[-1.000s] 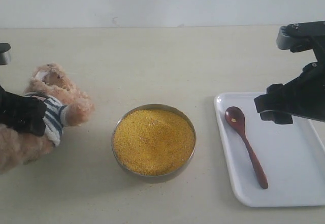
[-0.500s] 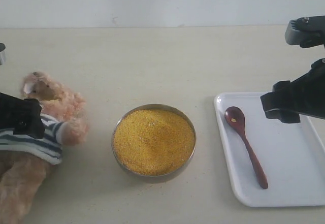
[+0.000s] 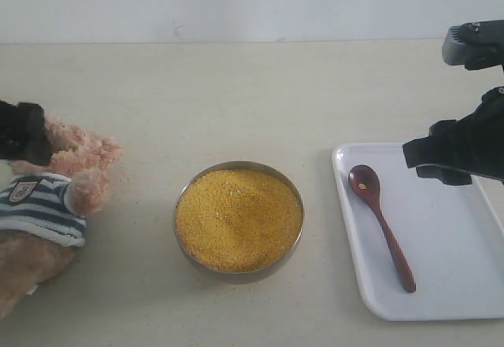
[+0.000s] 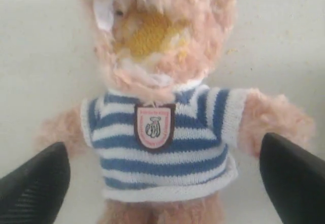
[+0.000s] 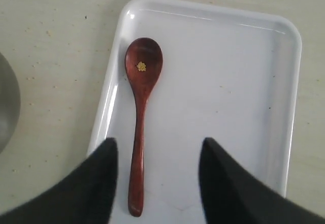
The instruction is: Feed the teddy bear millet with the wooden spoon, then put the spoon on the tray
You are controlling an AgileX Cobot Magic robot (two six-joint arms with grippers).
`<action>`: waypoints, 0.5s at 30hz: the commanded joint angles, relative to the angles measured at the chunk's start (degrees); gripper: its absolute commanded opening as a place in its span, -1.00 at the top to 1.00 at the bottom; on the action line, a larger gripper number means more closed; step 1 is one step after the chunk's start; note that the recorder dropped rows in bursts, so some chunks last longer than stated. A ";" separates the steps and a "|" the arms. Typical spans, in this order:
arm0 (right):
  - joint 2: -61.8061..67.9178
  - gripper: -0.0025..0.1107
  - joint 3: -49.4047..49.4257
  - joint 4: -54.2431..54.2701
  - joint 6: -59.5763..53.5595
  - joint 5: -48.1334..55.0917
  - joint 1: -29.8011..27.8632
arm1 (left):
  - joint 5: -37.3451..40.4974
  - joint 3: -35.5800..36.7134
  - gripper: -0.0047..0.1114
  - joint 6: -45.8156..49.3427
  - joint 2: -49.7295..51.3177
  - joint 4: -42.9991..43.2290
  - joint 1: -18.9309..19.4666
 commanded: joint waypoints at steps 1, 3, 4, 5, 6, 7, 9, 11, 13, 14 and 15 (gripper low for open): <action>-1.64 0.94 1.55 0.42 -0.03 -3.07 -0.24 | -1.61 -0.57 0.27 -1.09 -6.45 2.35 -0.16; -5.88 0.93 5.98 1.71 0.95 -10.09 -0.24 | -6.80 1.93 0.83 -3.36 -11.27 2.24 -0.16; -10.87 0.93 9.42 1.71 2.61 -15.25 -0.24 | -11.06 4.67 0.84 -5.62 -14.77 2.12 -0.16; -14.49 0.93 11.62 1.32 3.02 -19.28 -0.24 | -15.51 7.19 0.85 -6.20 -17.98 2.12 -0.16; -18.57 0.93 13.72 1.32 3.02 -22.19 -0.24 | -18.86 9.12 0.85 -6.20 -20.81 1.99 -0.16; -23.52 0.93 15.78 1.32 3.02 -25.32 -0.24 | -23.20 11.64 0.85 -6.33 -23.74 1.99 -0.16; -32.51 0.93 19.06 1.32 3.02 -28.63 -0.24 | -30.72 15.81 0.85 -6.43 -30.45 1.99 -0.16; -41.21 0.93 22.30 1.32 3.02 -28.78 -0.24 | -36.62 20.26 0.85 -8.33 -37.27 1.99 -0.16; -50.23 0.93 26.44 1.32 3.13 -28.78 -0.24 | -40.95 25.26 0.85 -9.22 -44.42 1.99 -0.16; -52.53 0.93 27.56 1.32 3.13 -28.78 -0.24 | -42.09 26.90 0.85 -9.22 -46.95 1.99 -0.16; -55.23 0.93 28.95 1.32 3.13 -28.78 -0.24 | -42.57 28.44 0.85 -9.22 -49.48 1.99 -0.16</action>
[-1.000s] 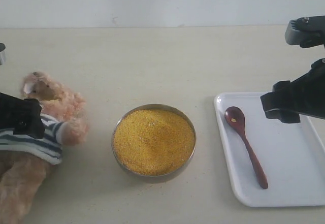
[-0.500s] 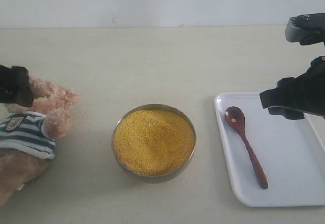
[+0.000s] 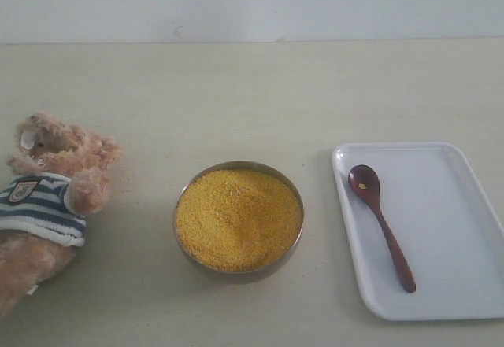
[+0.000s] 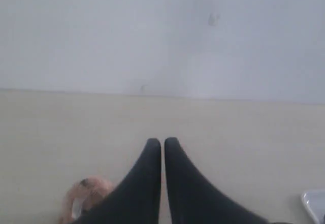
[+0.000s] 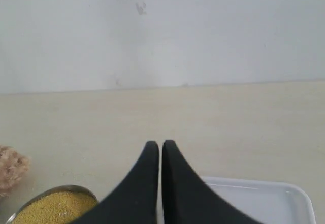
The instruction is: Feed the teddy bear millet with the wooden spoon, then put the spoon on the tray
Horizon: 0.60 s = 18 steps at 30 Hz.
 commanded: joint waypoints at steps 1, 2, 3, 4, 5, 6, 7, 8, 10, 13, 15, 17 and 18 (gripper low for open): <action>-11.50 0.93 5.63 0.00 0.08 -0.34 -0.24 | -4.48 6.29 0.85 -1.14 -10.09 0.08 -0.16; -13.29 0.93 6.69 0.00 0.08 -0.34 -0.24 | -4.26 7.61 0.85 -1.04 -12.27 0.08 -0.16; -15.31 0.93 7.94 0.34 0.08 -0.34 -0.24 | -4.00 8.85 0.85 -1.04 -14.32 0.08 -0.16; -17.05 0.93 9.05 0.93 0.08 -0.24 -0.24 | -4.02 9.76 0.85 -1.04 -15.81 0.08 -0.16; -18.32 0.93 9.89 0.93 0.08 -0.07 -0.24 | -4.02 10.69 0.85 -1.04 -17.60 0.08 -0.16; -19.63 0.93 10.43 0.93 0.08 0.09 -0.24 | -4.02 11.40 0.85 -1.04 -19.23 0.08 -0.16; -20.65 0.93 10.64 0.93 0.08 0.09 -0.24 | -4.02 11.98 0.85 -1.04 -20.39 0.08 -0.16; -20.70 0.93 10.64 0.93 0.08 0.56 -0.24 | -4.02 12.24 0.85 -1.04 -21.68 0.08 -0.16; -20.70 0.93 10.64 0.93 0.08 0.12 -0.24 | -3.80 12.36 0.85 -1.04 -23.77 0.08 -0.16; -20.70 0.93 10.64 0.93 0.08 0.12 -0.24 | -4.27 12.36 0.85 -1.04 -25.77 0.08 -0.16; -20.70 0.93 10.64 0.93 0.08 0.12 -0.24 | -4.27 12.36 0.85 -1.04 -26.36 0.08 -0.16; -20.70 0.93 10.64 0.93 -0.04 0.12 -0.24 | -4.27 12.36 0.85 -1.04 -26.49 0.08 -0.16; -20.70 0.93 10.64 0.93 -0.04 0.12 -0.24 | -4.27 12.36 0.85 -1.04 -26.49 0.08 -0.16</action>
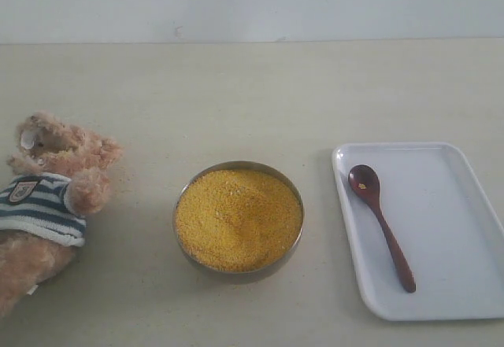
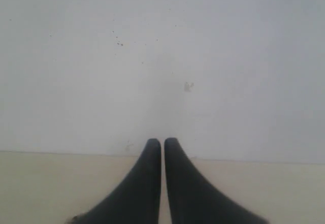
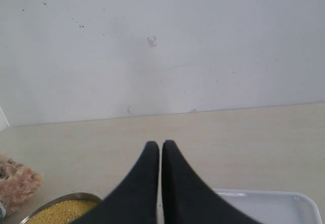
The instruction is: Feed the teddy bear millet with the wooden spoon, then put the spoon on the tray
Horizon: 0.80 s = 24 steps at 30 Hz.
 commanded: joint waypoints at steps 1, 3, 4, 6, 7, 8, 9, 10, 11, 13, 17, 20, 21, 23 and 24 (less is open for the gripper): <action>-0.30 0.93 0.27 0.15 -0.15 -0.37 -0.24 | -0.40 0.30 0.85 -0.65 -0.48 0.08 -0.16; -0.30 0.93 0.27 0.15 -0.15 -0.37 -0.24 | -0.40 0.30 0.85 -0.65 -0.48 0.08 -0.16; -0.30 0.93 0.27 0.15 -0.15 -0.37 -0.24 | -0.40 0.30 0.85 -0.65 -0.48 0.08 -0.16; -0.30 0.93 0.27 0.15 -0.15 -0.37 -0.24 | -0.40 0.30 0.85 -0.65 -0.48 0.08 -0.16; -0.30 0.93 0.27 0.15 -0.15 -0.37 -0.24 | -0.40 0.30 0.85 -0.54 -0.46 0.08 -0.16; -0.30 0.93 0.27 0.15 -0.15 -0.37 -0.24 | -0.40 0.30 0.85 0.03 -0.46 0.25 -0.16; -0.30 0.93 0.27 0.15 -0.15 -0.37 -0.24 | -0.12 0.30 0.85 1.12 -0.60 0.94 -0.16; -0.30 0.93 0.27 0.15 -0.15 -0.37 -0.24 | 0.59 0.30 0.85 2.14 -1.10 1.96 0.29; -0.30 0.93 0.27 0.15 -0.15 -0.37 -0.24 | 1.80 0.30 0.85 2.61 -1.83 2.08 1.13; -0.30 0.93 0.27 0.15 -0.15 -0.37 -0.24 | 5.84 0.45 0.85 2.79 -3.72 1.98 4.51; -0.30 0.93 0.27 0.15 -0.15 -0.37 -0.24 | 6.10 3.72 0.85 2.52 -4.44 1.60 10.40; -0.30 0.93 0.27 0.15 -0.15 -0.37 -0.24 | 6.10 7.28 0.85 0.39 -4.44 1.35 12.61; -0.30 0.93 0.27 0.15 -0.15 -0.37 -0.24 | 6.10 8.47 0.85 -0.15 -4.44 1.35 12.76; -0.30 0.93 0.27 0.15 -0.15 -0.37 -0.24 | 5.65 10.51 0.85 -0.17 -4.44 1.35 12.76; -0.30 0.93 0.27 0.15 -0.15 -0.37 -0.24 | 5.39 11.73 0.85 -0.17 -4.44 1.35 12.76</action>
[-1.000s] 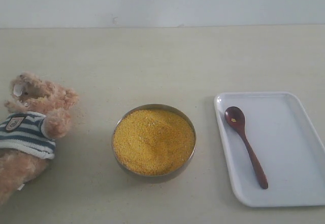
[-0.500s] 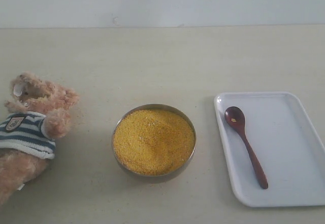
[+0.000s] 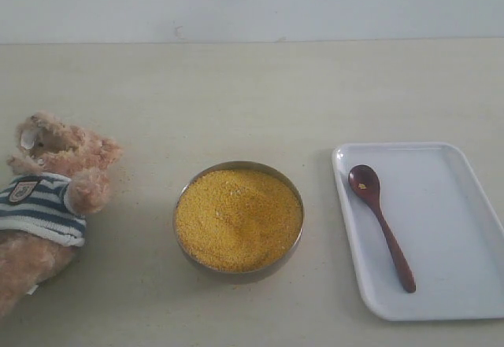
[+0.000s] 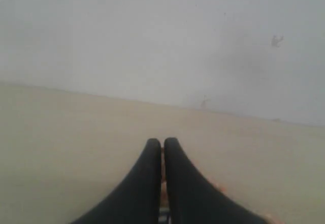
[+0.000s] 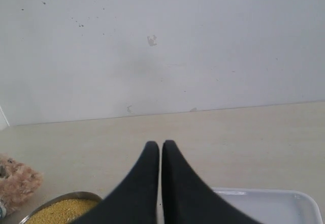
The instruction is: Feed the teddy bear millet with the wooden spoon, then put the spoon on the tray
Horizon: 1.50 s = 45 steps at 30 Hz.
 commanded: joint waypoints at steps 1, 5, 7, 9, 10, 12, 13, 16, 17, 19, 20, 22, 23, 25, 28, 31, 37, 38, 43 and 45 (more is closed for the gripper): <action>-0.30 0.93 0.04 -0.07 -0.15 -0.26 -0.24 | -0.60 4.44 0.85 -1.12 -0.12 -0.32 0.44; -0.30 0.93 0.04 -0.07 -0.15 -0.26 -0.24 | -2.90 5.53 0.85 -1.79 -0.12 -0.32 0.44; -0.30 0.93 0.04 -0.07 -0.15 -0.26 -0.24 | -1.92 5.53 0.85 -0.88 -0.12 -1.02 0.44; -0.30 0.93 0.04 -0.07 -0.15 -0.26 -0.24 | -1.56 5.53 0.85 4.88 -0.12 -4.05 0.44; -0.30 0.93 0.04 -0.07 -0.15 -0.26 -0.24 | -0.99 5.53 0.85 9.04 -0.12 -6.80 0.44; -0.30 0.93 0.04 -0.07 -0.15 -0.26 -0.24 | 1.19 5.53 0.85 21.01 -0.12 -14.71 0.68; -0.30 0.93 0.04 -0.07 -0.15 -0.26 -0.24 | 2.56 5.53 0.85 24.53 -0.12 -17.03 0.96; -0.30 0.93 0.04 -0.07 -0.15 -0.26 -0.24 | 3.52 5.53 0.85 26.50 -0.12 -18.77 2.53; -0.30 0.93 0.04 -0.07 -0.15 -0.26 -0.24 | 3.52 5.53 0.85 26.37 -0.12 -18.61 3.03; -0.30 0.93 0.04 -0.07 -0.15 -0.26 -0.24 | 3.52 5.53 0.85 26.37 -0.12 -18.61 3.76; -0.30 0.93 0.04 -0.07 -0.15 -0.26 -0.24 | 3.52 5.53 0.85 26.37 -0.12 -18.61 4.18; -0.30 0.93 0.04 -0.07 -0.15 -0.26 -0.24 | 3.52 5.53 0.85 26.37 -0.12 -18.61 4.41; -0.30 0.93 0.04 -0.07 -0.15 -0.26 -0.24 | 3.52 5.53 0.85 26.37 -0.12 -18.61 4.41; -0.30 0.93 0.04 -0.07 -0.15 -0.26 -0.24 | 3.52 5.53 0.85 26.37 -0.12 -18.61 4.41; -0.30 0.93 0.04 -0.07 -0.15 -0.26 -0.24 | 3.52 5.53 0.85 26.37 -0.12 -18.61 4.41; -0.30 0.93 0.04 -0.07 -0.15 -0.26 -0.24 | 3.52 5.53 0.85 26.37 -0.12 -18.61 4.41; -0.30 0.93 0.04 -0.07 -0.15 -0.26 -0.24 | 3.52 5.53 0.85 26.37 -0.12 -18.61 4.41; -0.30 0.93 0.04 -0.07 -0.15 -0.26 -0.24 | 3.52 5.53 0.85 26.37 -0.12 -18.61 4.41; -0.30 0.93 0.04 -0.07 -0.26 -0.26 -0.24 | 3.63 5.53 0.85 26.37 -0.12 -18.61 4.42; -0.30 0.93 0.04 -0.19 -0.73 -0.26 -0.24 | 3.63 5.53 0.85 26.37 -0.12 -18.61 4.42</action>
